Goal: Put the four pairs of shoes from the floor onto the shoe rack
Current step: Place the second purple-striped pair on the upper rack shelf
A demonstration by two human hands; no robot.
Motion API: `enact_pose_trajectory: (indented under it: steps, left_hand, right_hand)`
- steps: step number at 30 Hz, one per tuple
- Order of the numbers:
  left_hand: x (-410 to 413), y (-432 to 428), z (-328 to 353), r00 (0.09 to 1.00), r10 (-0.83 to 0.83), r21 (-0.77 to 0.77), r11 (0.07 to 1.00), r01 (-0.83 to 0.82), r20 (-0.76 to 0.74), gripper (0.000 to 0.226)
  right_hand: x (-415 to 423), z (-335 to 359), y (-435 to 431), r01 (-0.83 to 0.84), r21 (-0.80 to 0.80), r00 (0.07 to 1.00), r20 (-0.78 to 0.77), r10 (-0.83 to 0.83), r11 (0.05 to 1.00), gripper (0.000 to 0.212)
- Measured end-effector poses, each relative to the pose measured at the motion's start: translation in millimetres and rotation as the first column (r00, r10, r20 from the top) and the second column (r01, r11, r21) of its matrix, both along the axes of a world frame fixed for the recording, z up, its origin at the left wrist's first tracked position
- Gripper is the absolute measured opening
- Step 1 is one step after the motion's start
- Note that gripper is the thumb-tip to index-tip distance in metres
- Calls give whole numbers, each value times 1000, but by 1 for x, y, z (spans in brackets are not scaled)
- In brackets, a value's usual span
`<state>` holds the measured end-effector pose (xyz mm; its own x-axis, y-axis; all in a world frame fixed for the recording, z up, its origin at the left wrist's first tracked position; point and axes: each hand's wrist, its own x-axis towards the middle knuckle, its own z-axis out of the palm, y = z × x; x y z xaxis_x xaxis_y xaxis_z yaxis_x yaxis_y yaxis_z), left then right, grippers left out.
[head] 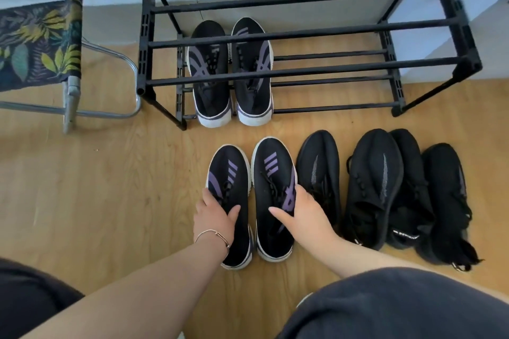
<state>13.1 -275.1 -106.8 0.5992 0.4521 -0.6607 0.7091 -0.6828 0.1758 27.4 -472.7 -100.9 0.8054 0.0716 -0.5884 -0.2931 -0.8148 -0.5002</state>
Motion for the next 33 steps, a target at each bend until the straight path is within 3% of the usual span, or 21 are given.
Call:
enact_pose_trajectory:
  steps: [5,9,14,18,21,27,31,33]
  left_hand:
    - [7,16,-1,969,246,-156,957,-244,-6,71]
    - [11,24,2,938,347,-261,905,-335,-2,76]
    - [11,34,3,929,371,-333,874,-353,-10,81]
    - [10,39,8,924,382,-374,857,-354,1,68]
    - [9,45,6,907,420,-388,837,-387,2,65]
    - [13,56,3,899,438,-406,819,-405,-11,55]
    - [13,67,-7,907,422,-422,820,-387,-12,58]
    - [15,69,-1,912,409,-436,819,-372,-9,54]
  right_hand:
    - [9,5,6,120,55,987,-118,-112,991,54]
    - [22,8,4,197,90,966,-187,-178,976,43]
    - [28,1,4,311,86,931,-229,-285,947,43]
    - [33,5,2,410,132,892,-264,-367,902,56]
    - [35,11,1,406,137,896,-254,-364,904,23]
    - [39,17,-1,452,138,870,-285,-402,881,26]
    - [41,21,0,452,124,864,-306,-399,883,50]
    - [43,25,-1,438,117,870,-303,-388,891,52]
